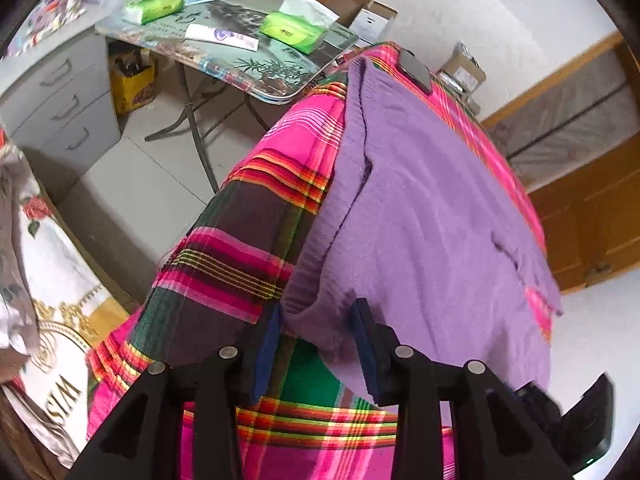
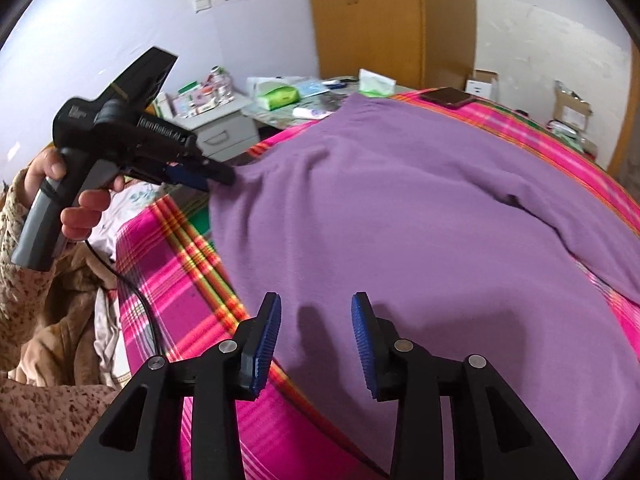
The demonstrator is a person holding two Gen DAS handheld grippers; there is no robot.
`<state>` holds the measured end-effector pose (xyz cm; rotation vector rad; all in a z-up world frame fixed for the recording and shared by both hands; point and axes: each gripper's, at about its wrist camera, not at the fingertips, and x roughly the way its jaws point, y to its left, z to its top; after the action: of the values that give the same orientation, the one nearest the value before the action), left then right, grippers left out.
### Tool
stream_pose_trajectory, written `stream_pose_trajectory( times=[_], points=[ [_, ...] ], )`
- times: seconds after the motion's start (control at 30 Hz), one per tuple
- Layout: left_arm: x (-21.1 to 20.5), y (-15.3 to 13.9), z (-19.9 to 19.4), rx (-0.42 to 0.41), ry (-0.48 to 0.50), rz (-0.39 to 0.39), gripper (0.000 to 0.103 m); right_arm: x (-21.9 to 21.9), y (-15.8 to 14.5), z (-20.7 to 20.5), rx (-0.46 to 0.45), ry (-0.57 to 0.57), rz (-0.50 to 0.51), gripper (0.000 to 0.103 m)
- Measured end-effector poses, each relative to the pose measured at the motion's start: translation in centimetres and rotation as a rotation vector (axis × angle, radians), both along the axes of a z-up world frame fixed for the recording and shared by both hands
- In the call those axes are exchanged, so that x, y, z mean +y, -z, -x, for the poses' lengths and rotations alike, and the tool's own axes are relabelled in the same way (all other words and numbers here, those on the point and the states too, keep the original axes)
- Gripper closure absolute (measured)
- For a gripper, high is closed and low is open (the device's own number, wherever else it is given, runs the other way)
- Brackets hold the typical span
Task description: Fold clothes
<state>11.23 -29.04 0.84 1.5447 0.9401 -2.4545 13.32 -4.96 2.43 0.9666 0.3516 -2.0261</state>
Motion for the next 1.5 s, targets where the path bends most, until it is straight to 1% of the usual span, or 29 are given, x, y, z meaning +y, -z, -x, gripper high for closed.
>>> stream_pose_trajectory(
  times=[0.03,0.1,0.13,0.17,0.23,0.3,0.47,0.63,0.7,0.77,0.8,0.83,0.9,0.93,1.03,1.13,1.2,1.37,1.43,1.5],
  points=[
    [-0.1,0.0,0.0,0.003,-0.006,-0.004,0.066,-0.3,0.1,-0.1,-0.007,-0.009,0.001,0.065],
    [-0.3,0.1,0.0,0.008,-0.019,-0.013,0.071,-1.0,0.4,-0.2,-0.015,-0.021,-0.002,0.065],
    [-0.4,0.1,-0.1,0.01,-0.026,-0.017,0.075,-1.4,0.6,-0.3,-0.017,-0.027,-0.003,0.065],
    [-0.5,0.2,-0.1,0.013,-0.032,-0.021,0.077,-1.7,0.7,-0.4,-0.019,-0.033,-0.004,0.065],
    [-0.7,0.2,-0.2,0.02,-0.043,-0.025,0.087,-2.3,0.9,-0.7,-0.023,-0.049,0.001,0.065],
    [-0.9,0.0,-0.3,0.036,-0.043,-0.026,0.091,-3.0,1.0,-1.1,-0.02,-0.068,-0.004,0.064],
    [-1.4,-0.3,-0.7,0.065,-0.055,-0.049,0.092,-4.5,1.5,-1.9,0.014,-0.101,-0.032,0.064],
    [-1.6,-0.7,-1.1,0.089,-0.059,-0.066,0.093,-4.9,1.6,-1.6,0.036,-0.081,-0.043,0.065],
    [-1.7,-0.9,-1.2,0.103,-0.058,-0.075,0.093,-5.1,1.8,-1.5,0.041,-0.065,-0.062,0.066],
    [-1.9,-1.1,-1.3,0.11,-0.059,-0.077,0.093,-5.3,1.8,-1.3,0.044,-0.046,-0.069,0.074],
    [-1.9,-1.2,-1.4,0.113,-0.06,-0.078,0.093,-5.3,1.8,-1.1,0.051,-0.03,-0.073,0.086],
    [-2.0,-1.2,-1.5,0.113,-0.064,-0.078,0.093,-5.4,1.7,-1.0,0.057,-0.015,-0.075,0.094],
    [-2.1,-1.2,-1.5,0.113,-0.064,-0.078,0.093,-5.4,1.6,-0.8,0.034,-0.006,-0.057,0.096],
    [-2.2,-1.3,-1.5,0.113,-0.066,-0.075,0.093,-5.5,1.6,-0.9,0.038,-0.004,-0.058,0.097],
    [-2.3,-1.3,-1.7,0.115,-0.068,-0.071,0.093,-6.0,1.3,-1.1,0.043,-0.009,-0.069,0.098],
    [-2.5,-1.4,-1.9,0.118,-0.07,-0.068,0.093,-6.0,0.6,-1.3,0.044,-0.008,-0.048,0.098],
    [-2.6,-1.0,-2.0,0.109,-0.07,-0.072,0.093,-5.8,0.4,-1.4,0.029,0.0,-0.036,0.098],
    [-2.9,-0.1,-2.3,0.084,-0.088,-0.082,0.093,-6.0,1.0,-2.0,0.013,0.004,-0.037,0.098],
    [-2.9,-0.4,-2.4,0.096,-0.092,-0.074,0.093,-6.2,1.3,-1.9,0.007,0.008,-0.042,0.098],
    [-3.0,-0.8,-2.4,0.106,-0.098,-0.06,0.093,-6.1,1.0,-1.7,0.004,0.015,-0.02,0.098]
  ],
)
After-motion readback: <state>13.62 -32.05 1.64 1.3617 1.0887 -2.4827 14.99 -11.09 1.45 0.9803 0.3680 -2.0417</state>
